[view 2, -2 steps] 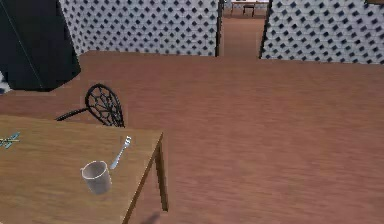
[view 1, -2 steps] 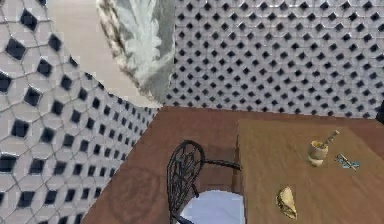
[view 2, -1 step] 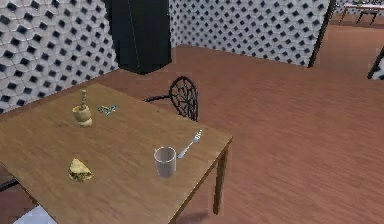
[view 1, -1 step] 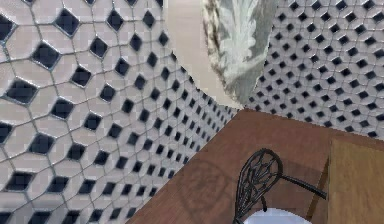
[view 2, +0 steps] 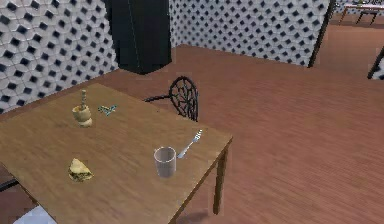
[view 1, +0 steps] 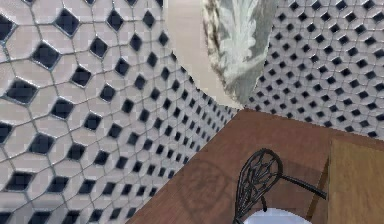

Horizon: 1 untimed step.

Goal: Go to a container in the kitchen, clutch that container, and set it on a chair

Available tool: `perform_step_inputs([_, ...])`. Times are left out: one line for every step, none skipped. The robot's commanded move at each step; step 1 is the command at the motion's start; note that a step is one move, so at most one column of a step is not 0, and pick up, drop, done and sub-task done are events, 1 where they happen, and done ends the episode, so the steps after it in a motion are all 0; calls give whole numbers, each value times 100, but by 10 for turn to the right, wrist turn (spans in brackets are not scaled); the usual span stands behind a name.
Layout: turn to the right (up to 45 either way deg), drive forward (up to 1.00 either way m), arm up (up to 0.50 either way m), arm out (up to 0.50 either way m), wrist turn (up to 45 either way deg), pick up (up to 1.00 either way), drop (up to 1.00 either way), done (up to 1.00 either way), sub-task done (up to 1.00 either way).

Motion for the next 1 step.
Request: perform_step_inputs([0, 0, 32, 0, 0, 0, 0, 0, 0])
